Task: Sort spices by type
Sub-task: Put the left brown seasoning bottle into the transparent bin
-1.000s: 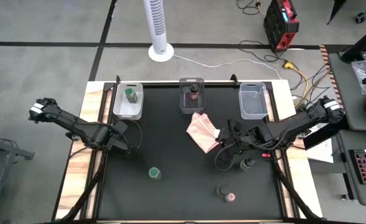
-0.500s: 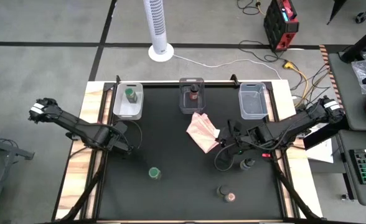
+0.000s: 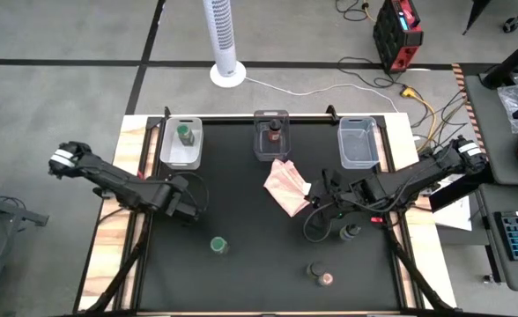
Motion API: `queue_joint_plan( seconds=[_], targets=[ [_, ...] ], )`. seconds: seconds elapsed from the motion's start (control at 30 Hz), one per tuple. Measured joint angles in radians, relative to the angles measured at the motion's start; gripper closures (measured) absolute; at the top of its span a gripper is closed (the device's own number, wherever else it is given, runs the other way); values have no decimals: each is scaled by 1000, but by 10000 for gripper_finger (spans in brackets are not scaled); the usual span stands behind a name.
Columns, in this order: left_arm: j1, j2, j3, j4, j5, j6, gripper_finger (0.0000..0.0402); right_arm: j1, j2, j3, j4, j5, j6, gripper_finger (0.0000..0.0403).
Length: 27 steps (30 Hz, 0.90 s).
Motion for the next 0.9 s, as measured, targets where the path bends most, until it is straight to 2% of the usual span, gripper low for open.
queue_joint_plan(
  seconds=[0.5,0.7,0.9],
  targets=[
    [30,112,0,10,43,29,141,0,0,-23,12,28,3,390],
    [30,137,0,22,43,41,142,2,0,-76,101,46,-29,390],
    [30,163,0,42,43,35,142,62,0,-187,277,163,-126,390]
  ],
)
